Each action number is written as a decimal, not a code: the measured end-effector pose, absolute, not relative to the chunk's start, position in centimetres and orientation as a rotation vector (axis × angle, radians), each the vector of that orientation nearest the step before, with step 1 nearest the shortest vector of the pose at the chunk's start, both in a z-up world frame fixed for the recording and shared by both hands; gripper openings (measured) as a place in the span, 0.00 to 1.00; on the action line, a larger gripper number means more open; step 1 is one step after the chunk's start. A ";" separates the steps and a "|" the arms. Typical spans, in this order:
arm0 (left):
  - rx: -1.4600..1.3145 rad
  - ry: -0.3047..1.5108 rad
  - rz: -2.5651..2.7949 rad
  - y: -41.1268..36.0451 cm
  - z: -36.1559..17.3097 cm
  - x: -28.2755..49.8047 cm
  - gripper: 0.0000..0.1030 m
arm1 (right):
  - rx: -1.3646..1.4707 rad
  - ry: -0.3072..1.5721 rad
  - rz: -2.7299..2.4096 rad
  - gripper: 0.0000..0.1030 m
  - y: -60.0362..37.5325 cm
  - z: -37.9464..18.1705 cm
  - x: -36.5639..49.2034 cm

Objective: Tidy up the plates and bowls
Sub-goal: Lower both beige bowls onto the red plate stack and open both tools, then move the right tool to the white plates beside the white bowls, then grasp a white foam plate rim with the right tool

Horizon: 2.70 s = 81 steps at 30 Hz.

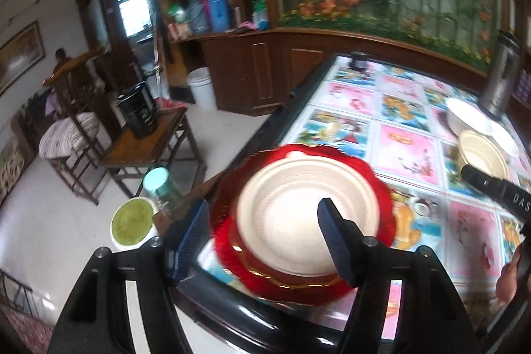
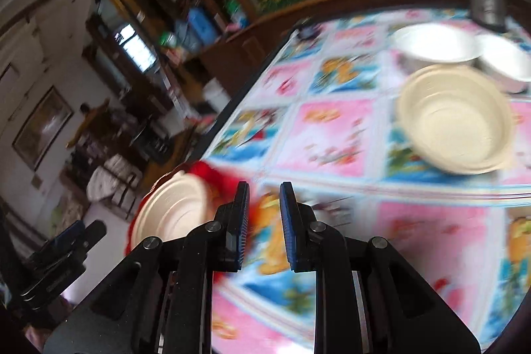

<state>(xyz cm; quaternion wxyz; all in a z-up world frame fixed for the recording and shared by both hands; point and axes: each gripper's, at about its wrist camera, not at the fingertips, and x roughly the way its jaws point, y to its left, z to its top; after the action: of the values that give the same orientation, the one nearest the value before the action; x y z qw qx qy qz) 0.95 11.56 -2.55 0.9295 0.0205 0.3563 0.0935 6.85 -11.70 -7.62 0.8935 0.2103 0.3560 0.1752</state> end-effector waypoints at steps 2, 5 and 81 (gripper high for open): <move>0.053 0.731 0.164 10.5 -2.5 0.9 0.66 | 0.439 0.710 0.321 0.18 -13.6 -7.8 6.3; 0.078 0.732 0.133 8.8 -2.4 0.8 0.66 | 0.465 0.690 0.262 0.18 -16.7 -8.2 5.6; 0.153 0.981 -0.340 -10.0 -10.2 7.9 0.67 | 1.137 0.720 -0.285 0.38 -44.7 -14.1 15.6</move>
<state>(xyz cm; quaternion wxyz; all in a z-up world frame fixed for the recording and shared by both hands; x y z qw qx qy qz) 7.91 -9.97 -10.16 0.8655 0.0729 0.4682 -0.1622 15.63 -44.67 -14.08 0.7726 0.5247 0.3323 -0.1316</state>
